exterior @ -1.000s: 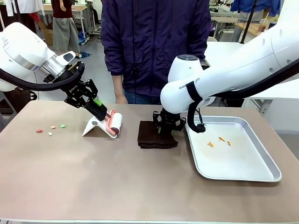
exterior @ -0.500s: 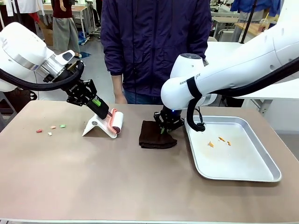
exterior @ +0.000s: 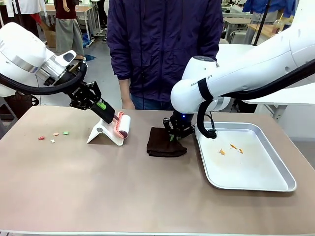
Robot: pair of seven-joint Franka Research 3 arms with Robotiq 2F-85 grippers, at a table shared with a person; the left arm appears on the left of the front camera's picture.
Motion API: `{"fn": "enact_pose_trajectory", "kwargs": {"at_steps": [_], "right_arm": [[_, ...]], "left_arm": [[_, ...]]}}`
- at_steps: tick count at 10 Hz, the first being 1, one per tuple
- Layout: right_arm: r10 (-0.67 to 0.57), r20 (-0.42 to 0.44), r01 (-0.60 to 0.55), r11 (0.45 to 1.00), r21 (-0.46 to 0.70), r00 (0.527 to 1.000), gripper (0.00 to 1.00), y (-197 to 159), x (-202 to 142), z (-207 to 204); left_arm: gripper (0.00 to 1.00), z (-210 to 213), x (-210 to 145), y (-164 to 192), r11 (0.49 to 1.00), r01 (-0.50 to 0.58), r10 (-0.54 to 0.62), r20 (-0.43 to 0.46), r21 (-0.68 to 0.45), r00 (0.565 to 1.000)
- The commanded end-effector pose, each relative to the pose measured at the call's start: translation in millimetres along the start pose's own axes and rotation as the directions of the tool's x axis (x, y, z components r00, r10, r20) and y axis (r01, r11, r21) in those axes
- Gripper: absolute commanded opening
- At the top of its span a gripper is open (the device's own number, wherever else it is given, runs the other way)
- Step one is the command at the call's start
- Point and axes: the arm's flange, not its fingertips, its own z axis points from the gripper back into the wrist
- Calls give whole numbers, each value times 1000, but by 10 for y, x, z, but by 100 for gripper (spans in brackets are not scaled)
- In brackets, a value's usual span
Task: Clean the surface of the table.
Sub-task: Hold the Lint Roller with your left hand and the towel with your right hand.
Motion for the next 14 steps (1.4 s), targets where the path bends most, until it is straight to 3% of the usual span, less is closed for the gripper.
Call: {"fn": "enact_pose_trajectory", "kwargs": {"at_steps": [1,3,4,6,8,9,11,12,14], "right_arm": [[-30,-65,36,994,103,997,0,-253,-67,187],[-13,-167,67,944,324,986,0,-596,-147,574],[60,-174,22,900,436,983,0,-809,-234,787],[141,-163,-7,776,631,976,0,-1170,-366,1082],[208,-128,-44,665,746,970,0,-1558,-487,1264],[247,-79,-84,583,808,966,0,-1834,-664,1376],[288,20,-164,484,859,957,0,-2366,-971,1512],[230,26,-129,447,885,973,0,-2669,-1044,1548],[13,-43,35,365,930,999,0,-3349,-1054,1470]], "left_arm": [[0,102,-99,41,997,25,-22,46,-67,999],[0,327,-178,96,985,59,-52,52,-164,997],[0,470,-260,139,973,78,-80,0,-217,997],[0,787,-428,297,943,124,-130,3,-307,992],[0,1153,-628,556,886,158,-198,-47,-436,979],[0,1385,-774,757,860,168,-208,-29,-482,978],[0,1700,-1021,1212,808,172,-259,-78,-564,963],[0,1852,-1121,1521,769,140,-240,-79,-623,967],[0,2133,-1263,2333,678,65,-65,28,-732,998]]}}
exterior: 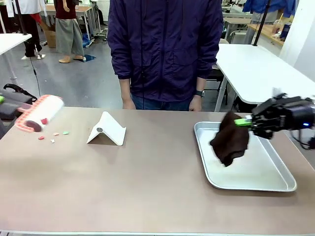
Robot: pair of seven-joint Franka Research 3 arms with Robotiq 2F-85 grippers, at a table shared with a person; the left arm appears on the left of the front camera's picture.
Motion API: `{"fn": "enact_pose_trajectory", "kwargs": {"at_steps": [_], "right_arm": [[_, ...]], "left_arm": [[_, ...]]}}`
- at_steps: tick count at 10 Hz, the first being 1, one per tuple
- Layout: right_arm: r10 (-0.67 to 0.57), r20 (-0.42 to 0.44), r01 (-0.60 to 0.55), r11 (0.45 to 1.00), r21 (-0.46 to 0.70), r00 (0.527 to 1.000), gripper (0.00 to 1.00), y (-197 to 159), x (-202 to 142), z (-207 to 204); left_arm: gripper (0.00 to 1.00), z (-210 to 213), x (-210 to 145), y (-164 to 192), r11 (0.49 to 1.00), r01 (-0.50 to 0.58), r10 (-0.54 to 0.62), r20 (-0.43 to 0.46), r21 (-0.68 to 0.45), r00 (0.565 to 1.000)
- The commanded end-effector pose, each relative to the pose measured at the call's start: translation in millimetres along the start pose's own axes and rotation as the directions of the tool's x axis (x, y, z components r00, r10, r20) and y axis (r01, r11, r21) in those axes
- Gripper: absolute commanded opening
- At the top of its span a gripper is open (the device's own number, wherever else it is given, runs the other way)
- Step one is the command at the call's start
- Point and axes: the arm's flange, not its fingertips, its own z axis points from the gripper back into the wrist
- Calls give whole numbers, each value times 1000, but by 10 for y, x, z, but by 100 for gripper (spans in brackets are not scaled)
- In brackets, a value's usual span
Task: Clean the surface of the table.
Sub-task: Hold the Lint Roller with your left hand and the towel with your right hand.
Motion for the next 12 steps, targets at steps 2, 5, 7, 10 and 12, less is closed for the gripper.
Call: {"fn": "enact_pose_trajectory", "kwargs": {"at_steps": [2,5,7,10,12], "right_arm": [[-153,190,112,971,211,970,0,-519,-179,624],[-137,257,32,926,376,957,0,-796,-346,908],[-139,247,42,931,362,959,0,-766,-280,801],[-200,260,101,932,349,945,0,-841,-76,1182],[-200,260,101,932,349,945,0,-841,-76,1182]], "left_arm": [[0,671,-213,455,984,-37,86,287,-174,954],[0,724,-287,678,984,-158,176,267,-87,948],[0,850,-452,808,987,-116,145,299,-114,943],[0,850,-452,808,987,-116,145,299,-114,943],[0,850,-452,808,987,-116,145,299,-114,943]]}}
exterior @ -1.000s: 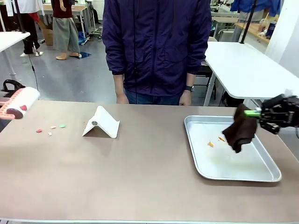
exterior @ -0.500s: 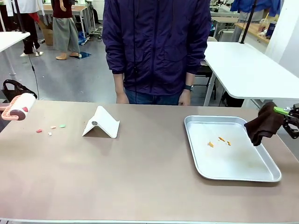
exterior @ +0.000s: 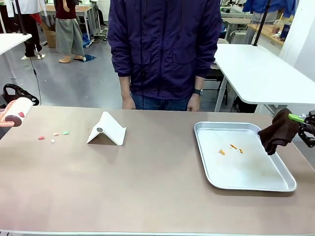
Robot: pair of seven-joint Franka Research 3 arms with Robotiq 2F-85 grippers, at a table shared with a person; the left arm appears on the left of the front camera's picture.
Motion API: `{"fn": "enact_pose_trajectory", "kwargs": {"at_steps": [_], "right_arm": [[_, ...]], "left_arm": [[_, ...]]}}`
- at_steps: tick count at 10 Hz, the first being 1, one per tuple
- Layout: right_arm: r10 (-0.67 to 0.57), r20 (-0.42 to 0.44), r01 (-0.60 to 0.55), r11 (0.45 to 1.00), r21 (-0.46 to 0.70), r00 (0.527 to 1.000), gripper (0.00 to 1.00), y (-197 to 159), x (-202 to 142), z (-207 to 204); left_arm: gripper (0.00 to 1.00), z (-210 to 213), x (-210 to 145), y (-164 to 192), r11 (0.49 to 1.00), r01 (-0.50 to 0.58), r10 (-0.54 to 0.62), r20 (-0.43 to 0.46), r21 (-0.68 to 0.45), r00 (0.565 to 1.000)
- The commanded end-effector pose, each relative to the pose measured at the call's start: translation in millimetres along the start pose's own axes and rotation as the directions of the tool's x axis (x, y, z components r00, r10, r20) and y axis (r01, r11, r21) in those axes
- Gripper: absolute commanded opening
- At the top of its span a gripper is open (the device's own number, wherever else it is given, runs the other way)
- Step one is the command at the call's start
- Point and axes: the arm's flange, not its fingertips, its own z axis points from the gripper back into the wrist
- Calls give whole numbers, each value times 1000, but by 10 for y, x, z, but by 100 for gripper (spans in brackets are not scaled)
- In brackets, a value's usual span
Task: Clean the surface of the table.
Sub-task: Hold the Lint Roller with your left hand and the towel with your right hand, then if a person points to the right, clean the right side of the table with your right hand, and if they point to the left, clean the left side with your left hand.
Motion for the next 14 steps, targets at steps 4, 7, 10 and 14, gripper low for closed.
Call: {"fn": "enact_pose_trajectory", "kwargs": {"at_steps": [4,7,10,14], "right_arm": [[-7,2,7,1000,-4,1000,0,49,-5,-3],[-7,2,7,1000,-4,1000,0,49,-5,-3],[-7,2,7,1000,-4,1000,0,49,-5,-3],[-7,2,7,1000,-4,1000,0,49,-5,-3]], "left_arm": [[0,-5,-28,-19,1000,19,-19,-6,-20,1000],[0,-5,-28,-19,1000,19,-19,-6,-20,1000],[0,-5,-28,-19,1000,19,-19,-6,-20,1000],[0,-5,-28,-19,1000,19,-19,-6,-20,1000]]}}
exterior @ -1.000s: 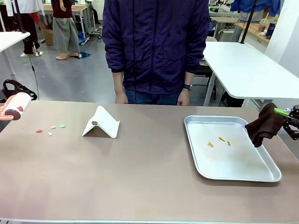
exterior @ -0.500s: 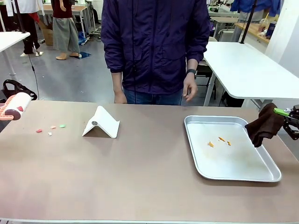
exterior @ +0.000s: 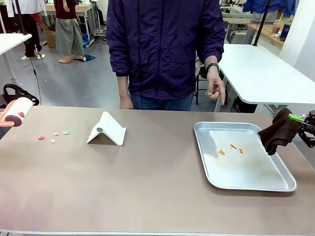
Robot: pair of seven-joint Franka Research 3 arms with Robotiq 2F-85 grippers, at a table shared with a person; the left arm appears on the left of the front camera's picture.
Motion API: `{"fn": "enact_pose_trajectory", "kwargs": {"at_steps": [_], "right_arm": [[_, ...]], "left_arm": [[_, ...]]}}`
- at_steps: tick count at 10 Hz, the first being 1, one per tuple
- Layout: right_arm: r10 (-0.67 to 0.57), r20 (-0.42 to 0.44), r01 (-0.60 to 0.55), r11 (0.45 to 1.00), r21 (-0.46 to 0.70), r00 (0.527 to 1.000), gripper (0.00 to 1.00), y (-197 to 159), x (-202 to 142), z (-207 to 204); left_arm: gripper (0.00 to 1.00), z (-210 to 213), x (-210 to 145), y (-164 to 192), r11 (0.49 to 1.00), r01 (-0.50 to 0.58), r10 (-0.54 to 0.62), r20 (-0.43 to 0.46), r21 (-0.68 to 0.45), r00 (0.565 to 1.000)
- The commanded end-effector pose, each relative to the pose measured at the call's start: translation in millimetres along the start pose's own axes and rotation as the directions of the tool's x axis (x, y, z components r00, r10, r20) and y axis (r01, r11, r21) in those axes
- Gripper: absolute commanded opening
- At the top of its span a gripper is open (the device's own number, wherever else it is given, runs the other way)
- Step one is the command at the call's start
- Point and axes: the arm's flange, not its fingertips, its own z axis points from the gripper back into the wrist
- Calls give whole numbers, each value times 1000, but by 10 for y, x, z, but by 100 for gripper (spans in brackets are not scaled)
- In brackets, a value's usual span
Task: Clean the surface of the table.
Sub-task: If a person points to the right, clean the right side of the table with your right hand, and if they point to the left, clean the left side with your left hand.
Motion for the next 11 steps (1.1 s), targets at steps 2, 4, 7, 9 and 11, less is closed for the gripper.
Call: {"fn": "enact_pose_trajectory", "kwargs": {"at_steps": [2,4,7,9,11], "right_arm": [[-7,2,7,1000,-4,1000,0,49,-5,-4],[-7,2,7,1000,-4,1000,0,49,-5,-4],[52,-30,-53,998,-32,998,11,61,21,-109],[133,-80,-142,981,-128,988,11,211,95,-438],[185,-110,-212,919,-332,977,11,308,189,-864]], "left_arm": [[0,-3,-29,-19,1000,19,-19,-6,-20,1000],[0,-3,-29,-19,1000,19,-19,-6,-20,1000],[0,-3,-29,-19,1000,19,-19,-6,-20,1000],[0,-3,-29,-19,1000,19,-19,-6,-20,1000],[0,-3,-29,-19,1000,19,-19,-6,-20,1000]]}}
